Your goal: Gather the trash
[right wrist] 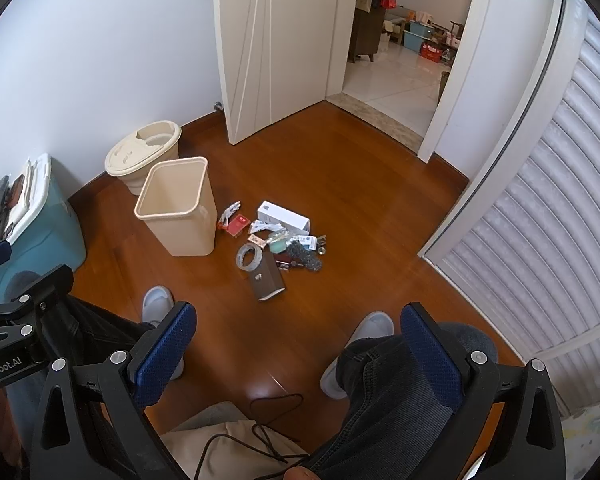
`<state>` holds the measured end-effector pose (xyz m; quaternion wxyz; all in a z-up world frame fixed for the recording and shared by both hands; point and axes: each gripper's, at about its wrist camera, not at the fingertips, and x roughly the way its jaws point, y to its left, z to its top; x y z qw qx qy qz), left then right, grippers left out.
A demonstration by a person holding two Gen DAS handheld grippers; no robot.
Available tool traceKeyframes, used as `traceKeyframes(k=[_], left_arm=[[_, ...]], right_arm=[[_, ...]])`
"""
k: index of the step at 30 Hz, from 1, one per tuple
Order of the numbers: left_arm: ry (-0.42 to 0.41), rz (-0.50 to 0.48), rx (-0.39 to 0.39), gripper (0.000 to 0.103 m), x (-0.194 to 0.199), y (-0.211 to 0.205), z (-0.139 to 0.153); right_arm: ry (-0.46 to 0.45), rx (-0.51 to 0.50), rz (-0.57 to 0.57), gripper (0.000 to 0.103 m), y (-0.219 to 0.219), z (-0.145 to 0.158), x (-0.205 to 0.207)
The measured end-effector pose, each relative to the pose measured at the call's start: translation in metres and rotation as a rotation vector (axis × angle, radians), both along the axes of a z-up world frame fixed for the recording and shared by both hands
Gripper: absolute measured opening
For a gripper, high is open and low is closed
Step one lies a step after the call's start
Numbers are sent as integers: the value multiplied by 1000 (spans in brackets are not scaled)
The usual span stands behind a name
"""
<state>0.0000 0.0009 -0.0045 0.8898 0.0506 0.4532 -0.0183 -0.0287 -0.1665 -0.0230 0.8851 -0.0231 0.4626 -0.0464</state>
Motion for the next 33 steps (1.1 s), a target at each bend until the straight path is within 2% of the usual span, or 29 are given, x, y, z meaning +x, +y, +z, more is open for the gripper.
traceKeyframes(k=[33], left_arm=[[6, 3, -2, 103, -4, -4, -9]], right_arm=[[7, 3, -2, 103, 0, -5, 2]])
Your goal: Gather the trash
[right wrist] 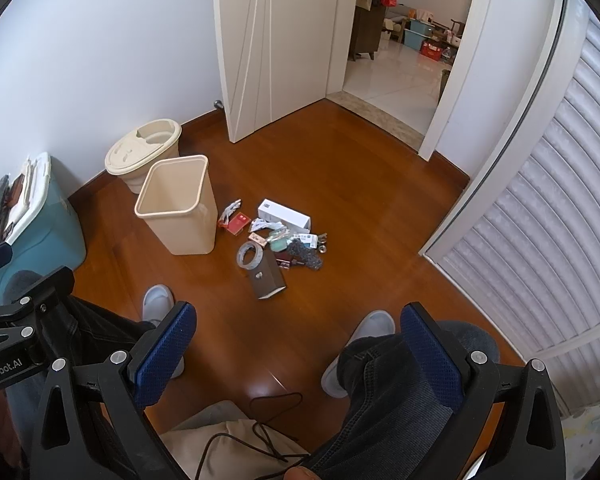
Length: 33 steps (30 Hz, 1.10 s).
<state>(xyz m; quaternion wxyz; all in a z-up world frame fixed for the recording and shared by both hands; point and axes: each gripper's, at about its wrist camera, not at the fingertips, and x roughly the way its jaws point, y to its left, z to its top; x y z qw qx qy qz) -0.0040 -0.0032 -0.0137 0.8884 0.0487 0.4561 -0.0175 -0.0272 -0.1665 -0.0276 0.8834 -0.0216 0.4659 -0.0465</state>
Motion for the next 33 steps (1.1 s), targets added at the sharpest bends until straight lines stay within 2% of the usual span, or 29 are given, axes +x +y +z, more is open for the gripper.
traceKeyframes(k=[33], left_arm=[[2, 3, -16, 103, -3, -3, -7]], right_arm=[[7, -2, 2, 103, 3, -5, 0]])
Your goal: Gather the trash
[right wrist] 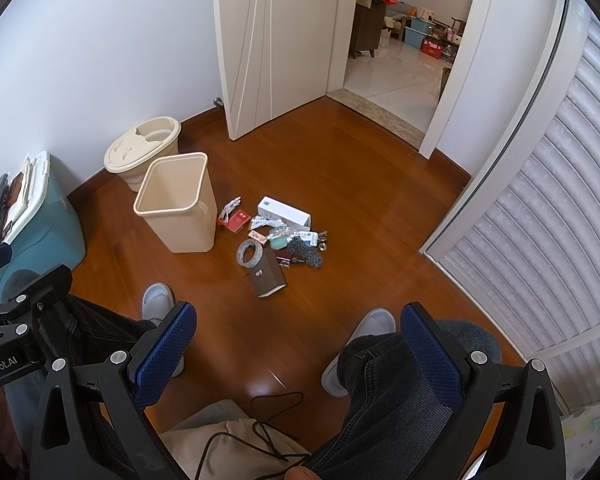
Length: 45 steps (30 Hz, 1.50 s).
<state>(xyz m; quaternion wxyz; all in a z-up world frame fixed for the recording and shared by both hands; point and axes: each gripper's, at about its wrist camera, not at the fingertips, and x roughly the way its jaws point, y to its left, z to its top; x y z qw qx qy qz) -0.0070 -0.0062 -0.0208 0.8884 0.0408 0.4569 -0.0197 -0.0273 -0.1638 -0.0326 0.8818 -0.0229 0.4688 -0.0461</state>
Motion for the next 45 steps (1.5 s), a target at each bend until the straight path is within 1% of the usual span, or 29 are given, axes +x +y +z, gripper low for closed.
traceKeyframes(k=[6, 12, 19, 22, 24, 27, 28, 30, 31, 32, 33, 34, 35, 36, 37, 39, 41, 42, 43, 45], left_arm=[[7, 7, -7, 103, 3, 0, -1], [11, 14, -17, 103, 6, 3, -1], [8, 30, -38, 103, 16, 14, -2], [-10, 33, -37, 103, 25, 15, -3], [-24, 42, -10, 103, 38, 14, -7], [-25, 58, 25, 103, 70, 8, -29], [-25, 60, 36, 103, 78, 7, -36], [-16, 65, 73, 103, 105, 2, -63], [-5, 60, 83, 103, 122, -1, -81], [7, 60, 90, 103, 132, -2, -94], [41, 63, 99, 103, 153, -5, -121], [62, 63, 99, 103, 163, -6, -137], [101, 66, 101, 103, 182, -8, -164], [125, 70, 102, 103, 193, -10, -182], [155, 77, 98, 103, 209, -12, -207], [196, 86, 87, 103, 231, -14, -248], [245, 99, 65, 103, 253, -17, -294], [263, 108, 58, 103, 260, -17, -313], [272, 117, 58, 103, 262, -17, -326], [280, 145, 59, 103, 267, -13, -345]], right_arm=[[1, 1, -4, 103, -1, 1, 1], [0, -1, -17, 103, -2, -5, 1], [-24, -14, -42, 103, -17, 2, 17], [-27, -11, -27, 103, -21, 8, 32], [-32, 0, 0, 103, -24, 8, 48], [1, 11, 64, 103, -30, -7, 90], [6, 13, 82, 103, -34, -19, 110], [36, 38, 111, 103, -40, -38, 140], [82, 77, 133, 103, -46, -59, 165], [104, 110, 153, 103, -48, -72, 180], [131, 141, 179, 103, -51, -90, 199], [166, 149, 187, 103, -53, -105, 214], [221, 162, 191, 103, -55, -127, 234], [265, 184, 202, 103, -58, -147, 251], [295, 193, 232, 103, -60, -170, 270], [326, 137, 271, 103, -61, -204, 297], [348, 77, 308, 103, -69, -250, 324], [354, 68, 329, 103, -73, -274, 335], [369, 76, 340, 103, -76, -294, 343], [429, 169, 361, 103, -81, -354, 356]])
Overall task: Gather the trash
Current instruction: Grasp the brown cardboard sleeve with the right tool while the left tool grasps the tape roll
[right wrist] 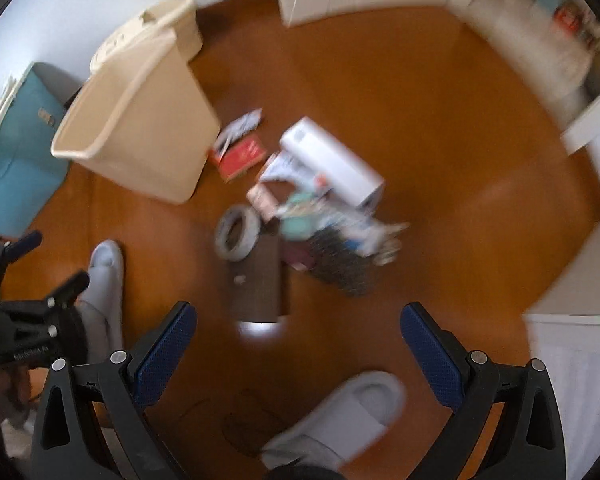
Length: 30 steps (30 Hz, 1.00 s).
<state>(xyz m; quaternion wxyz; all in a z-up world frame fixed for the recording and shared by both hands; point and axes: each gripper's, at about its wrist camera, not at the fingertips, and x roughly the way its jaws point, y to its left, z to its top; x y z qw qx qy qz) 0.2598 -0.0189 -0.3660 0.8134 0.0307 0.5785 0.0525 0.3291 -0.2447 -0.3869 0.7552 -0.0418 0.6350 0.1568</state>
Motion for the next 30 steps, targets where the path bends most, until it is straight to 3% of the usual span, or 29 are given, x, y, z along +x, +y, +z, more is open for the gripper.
traceKeyframes(k=[4, 7, 11, 15, 17, 19, 20, 21, 25, 29, 30], left_arm=[[-24, 41, 35, 103, 9, 14, -18], [-24, 40, 28, 103, 21, 16, -33], [-22, 2, 37, 103, 34, 5, -60], [21, -17, 7, 103, 46, -7, -94], [41, -47, -22, 103, 53, -16, -111], [52, -76, -37, 103, 58, -24, -124], [59, -86, -38, 103, 61, -28, -130], [68, -96, -41, 103, 65, -32, -137], [87, -135, -91, 103, 81, -50, -155], [108, -222, -78, 102, 97, -72, -174], [123, -241, -80, 95, 102, -76, -182]], right_arm=[[103, 103, 18, 102, 16, -100, 5], [143, 105, 53, 100, 35, -168, 14], [206, 171, 42, 99, 44, -217, 21], [206, 196, 91, 99, 63, -240, 17], [203, 223, 88, 92, 68, -246, 16], [183, 283, 90, 50, 68, -251, 13], [191, 320, 80, 44, 67, -254, 12], [193, 355, 69, 29, 64, -254, 12], [187, 433, 37, 27, 51, -252, 3], [185, 480, 8, 27, 44, -249, -2], [191, 478, -5, 27, 39, -249, 0]])
